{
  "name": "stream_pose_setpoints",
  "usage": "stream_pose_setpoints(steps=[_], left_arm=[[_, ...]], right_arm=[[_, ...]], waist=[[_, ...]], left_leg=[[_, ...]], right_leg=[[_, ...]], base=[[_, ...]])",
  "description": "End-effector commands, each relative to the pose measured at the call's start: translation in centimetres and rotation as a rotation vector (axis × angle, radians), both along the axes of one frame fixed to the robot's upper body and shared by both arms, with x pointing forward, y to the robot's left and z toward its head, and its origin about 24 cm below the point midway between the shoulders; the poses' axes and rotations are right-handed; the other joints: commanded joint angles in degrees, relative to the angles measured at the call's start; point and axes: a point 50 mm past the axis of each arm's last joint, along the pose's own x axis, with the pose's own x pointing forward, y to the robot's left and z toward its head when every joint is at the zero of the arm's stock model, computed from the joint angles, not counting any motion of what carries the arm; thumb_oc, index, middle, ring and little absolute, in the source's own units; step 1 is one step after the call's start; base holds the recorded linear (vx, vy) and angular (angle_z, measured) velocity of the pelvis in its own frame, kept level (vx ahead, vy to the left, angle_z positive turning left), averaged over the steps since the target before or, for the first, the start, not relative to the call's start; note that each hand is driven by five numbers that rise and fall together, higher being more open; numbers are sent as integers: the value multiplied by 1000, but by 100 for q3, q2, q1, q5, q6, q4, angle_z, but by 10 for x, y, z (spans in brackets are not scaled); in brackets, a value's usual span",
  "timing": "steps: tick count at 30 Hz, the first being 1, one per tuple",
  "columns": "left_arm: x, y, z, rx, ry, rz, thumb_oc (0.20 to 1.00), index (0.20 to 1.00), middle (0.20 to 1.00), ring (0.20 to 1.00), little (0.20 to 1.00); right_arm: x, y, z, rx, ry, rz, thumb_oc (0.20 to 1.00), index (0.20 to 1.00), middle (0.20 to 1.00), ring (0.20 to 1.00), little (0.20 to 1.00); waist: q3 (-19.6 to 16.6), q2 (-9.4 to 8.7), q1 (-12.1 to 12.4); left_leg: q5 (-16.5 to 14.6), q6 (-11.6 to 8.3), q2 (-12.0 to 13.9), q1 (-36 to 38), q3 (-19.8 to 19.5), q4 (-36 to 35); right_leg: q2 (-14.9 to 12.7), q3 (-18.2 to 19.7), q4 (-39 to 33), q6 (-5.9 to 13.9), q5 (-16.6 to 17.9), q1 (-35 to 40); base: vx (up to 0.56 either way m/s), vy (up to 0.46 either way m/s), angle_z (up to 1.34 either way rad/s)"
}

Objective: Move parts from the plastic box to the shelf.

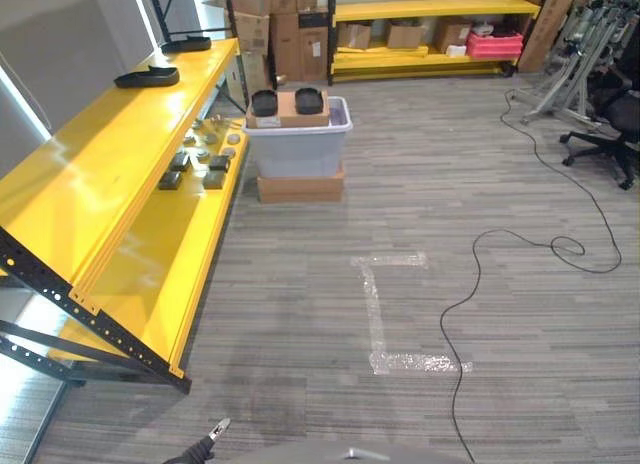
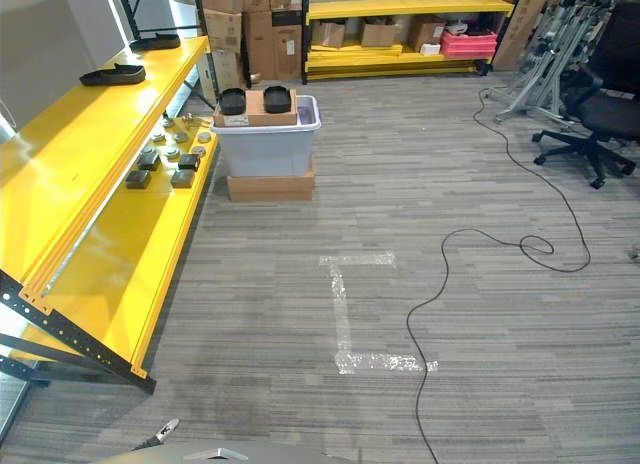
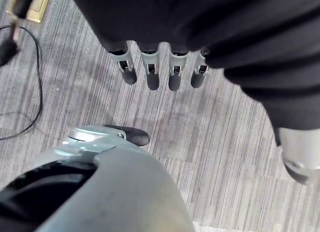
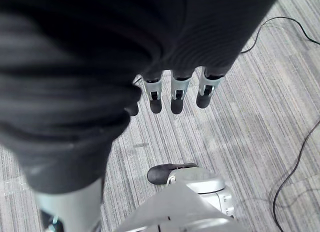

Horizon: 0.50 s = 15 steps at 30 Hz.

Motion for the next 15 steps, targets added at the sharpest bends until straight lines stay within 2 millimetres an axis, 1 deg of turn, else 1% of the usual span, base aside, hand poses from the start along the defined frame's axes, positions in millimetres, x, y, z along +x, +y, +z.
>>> stream_pose_setpoints(steps=[1, 4, 7, 9, 12, 15], left_arm=[[12, -2, 0, 11, -7, 53, 1000, 1000, 1000, 1000, 1000], [14, -2, 0, 23, -22, 72, 1000, 1000, 1000, 1000, 1000], [18, 0, 1, 35, -43, 88, 1000, 1000, 1000, 1000, 1000], [26, 7, 4, 32, -78, 94, 1000, 1000, 1000, 1000, 1000], [29, 12, 6, 26, -104, 90, 1000, 1000, 1000, 1000, 1000], [35, 17, 10, 30, -137, 85, 1000, 1000, 1000, 1000, 1000]], right_arm=[[3, -2, 1, -16, 22, -19, 1000, 1000, 1000, 1000, 1000], [8, -3, 2, -26, -20, -51, 1000, 1000, 1000, 1000, 1000], [23, -8, 4, -37, -117, -134, 1000, 1000, 1000, 1000, 1000], [42, -18, 10, -40, -214, -115, 1000, 1000, 1000, 1000, 1000], [49, -23, 13, -41, -247, -135, 1000, 1000, 1000, 1000, 1000], [60, -25, 16, -27, -284, -136, 1000, 1000, 1000, 1000, 1000]], waist=[[-39, -254, 66], [-26, -259, 100], [6, -271, 110], [72, -263, 105], [115, -264, 96], [233, -271, 30]], left_leg=[[-204, 37, -236, -33, 74, -35], [-218, 47, -255, -12, 42, 0], [-255, 69, -281, -8, 21, 77], [-291, 144, -344, -44, -42, 155], [-338, 218, -397, -40, -104, 194], [-391, 374, -464, -111, -117, 329]], right_leg=[[-276, 15, -336, 539, 519, 70], [-287, 21, -326, 540, 524, 100], [-307, 54, -270, 541, 514, 108], [-343, 125, -78, 533, 463, 36], [-381, 197, 130, 545, 409, -36], [-410, 355, 732, 548, 372, -323]], base=[[32, 23, -6], [50, 36, -7], [41, 43, -2], [36, 98, -3], [42, 90, -11], [20, 85, -6]])
